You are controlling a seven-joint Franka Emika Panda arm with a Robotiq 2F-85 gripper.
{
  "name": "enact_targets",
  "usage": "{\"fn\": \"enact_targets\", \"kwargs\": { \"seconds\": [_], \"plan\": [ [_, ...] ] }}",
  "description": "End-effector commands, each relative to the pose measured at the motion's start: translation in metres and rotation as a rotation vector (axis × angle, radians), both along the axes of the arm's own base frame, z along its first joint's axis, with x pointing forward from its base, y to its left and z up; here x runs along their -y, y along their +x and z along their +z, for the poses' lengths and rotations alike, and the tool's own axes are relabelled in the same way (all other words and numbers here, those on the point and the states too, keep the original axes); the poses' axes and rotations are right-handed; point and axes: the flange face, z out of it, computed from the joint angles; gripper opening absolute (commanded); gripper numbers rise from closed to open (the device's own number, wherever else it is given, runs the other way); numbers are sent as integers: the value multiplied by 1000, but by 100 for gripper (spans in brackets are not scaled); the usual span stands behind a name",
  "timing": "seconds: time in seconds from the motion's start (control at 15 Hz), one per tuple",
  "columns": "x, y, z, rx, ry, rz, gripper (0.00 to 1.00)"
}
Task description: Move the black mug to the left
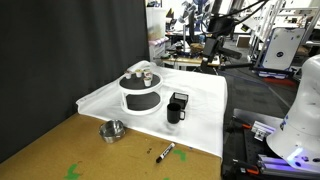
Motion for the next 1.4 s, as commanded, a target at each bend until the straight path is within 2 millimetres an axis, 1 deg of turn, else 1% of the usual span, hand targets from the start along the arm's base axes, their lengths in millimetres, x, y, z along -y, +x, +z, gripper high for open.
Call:
{"fn": "enact_targets", "kwargs": {
  "seconds": [0.0, 0.2, 0.4, 0.53, 0.87, 0.93, 1.0, 1.07, 1.13, 1.33],
  "plan": [
    [16, 37, -34, -4, -1, 23, 100],
    [23, 65, -71, -26, -1, 21, 100],
    [23, 86, -105, -51, -13, 20, 100],
    [23, 94, -124, -78, -25, 15, 100],
    [32, 101, -178, -181, -23, 21, 100],
    [34, 102, -186, -202, -17, 26, 100],
    [32, 98, -189, -241, -11, 45, 100],
    [30, 94, -188, -213, -20, 18, 100],
    [30, 94, -193, -224, -20, 26, 100],
    [30, 97, -192, -224, -21, 30, 100]
  ]
}}
